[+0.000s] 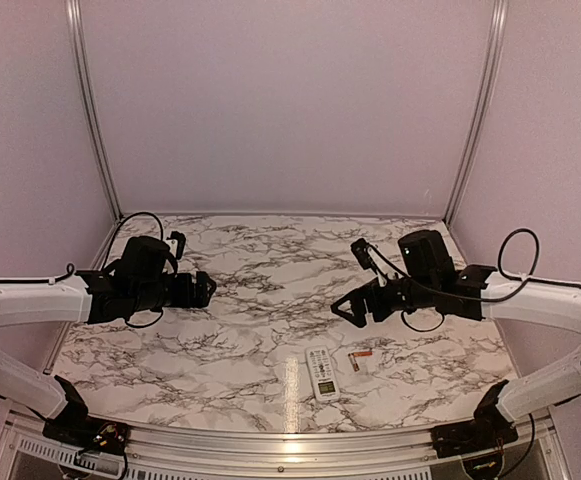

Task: Load the batteries into the remote control
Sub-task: Pick up the remote control from the center of the board.

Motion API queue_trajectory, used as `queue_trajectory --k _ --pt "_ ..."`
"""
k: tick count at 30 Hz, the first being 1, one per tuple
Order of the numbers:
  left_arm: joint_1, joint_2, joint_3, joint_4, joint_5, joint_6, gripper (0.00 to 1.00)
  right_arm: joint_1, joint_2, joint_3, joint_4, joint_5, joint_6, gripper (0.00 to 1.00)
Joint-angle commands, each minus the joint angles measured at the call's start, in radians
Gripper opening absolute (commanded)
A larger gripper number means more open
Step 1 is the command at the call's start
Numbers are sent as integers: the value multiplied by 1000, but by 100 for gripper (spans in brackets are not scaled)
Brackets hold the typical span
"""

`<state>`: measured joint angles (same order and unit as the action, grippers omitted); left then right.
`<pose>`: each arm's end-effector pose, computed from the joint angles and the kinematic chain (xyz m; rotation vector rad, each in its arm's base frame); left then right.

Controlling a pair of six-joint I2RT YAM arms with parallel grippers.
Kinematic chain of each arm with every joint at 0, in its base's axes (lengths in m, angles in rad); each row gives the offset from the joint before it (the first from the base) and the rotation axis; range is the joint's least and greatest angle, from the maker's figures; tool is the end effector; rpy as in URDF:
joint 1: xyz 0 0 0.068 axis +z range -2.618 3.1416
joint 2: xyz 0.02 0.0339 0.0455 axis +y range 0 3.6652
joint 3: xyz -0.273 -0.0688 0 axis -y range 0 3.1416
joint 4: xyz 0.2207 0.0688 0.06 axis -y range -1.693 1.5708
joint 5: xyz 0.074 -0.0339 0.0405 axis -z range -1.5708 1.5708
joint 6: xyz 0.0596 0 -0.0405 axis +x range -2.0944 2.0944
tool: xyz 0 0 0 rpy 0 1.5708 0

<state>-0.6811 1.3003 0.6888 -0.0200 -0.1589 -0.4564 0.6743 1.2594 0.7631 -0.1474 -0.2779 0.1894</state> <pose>0.2153 -0.1623 0.2206 0.1605 2.2259 -0.4599 0.1960 0.1776 0.2422 -0.7065 2.1887 0.7714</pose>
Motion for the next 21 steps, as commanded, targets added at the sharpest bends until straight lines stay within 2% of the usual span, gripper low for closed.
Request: queue_trajectory --k 1,12,21 --pt "-9 -27 -3 -22 -53 9 99 102 10 50 -134 78 11 99" --pt "-29 -69 -22 -60 -80 9 99 327 69 56 -262 174 129 99" --pt "-34 -101 -25 -63 -111 -1 99 448 166 55 -253 192 258 96"
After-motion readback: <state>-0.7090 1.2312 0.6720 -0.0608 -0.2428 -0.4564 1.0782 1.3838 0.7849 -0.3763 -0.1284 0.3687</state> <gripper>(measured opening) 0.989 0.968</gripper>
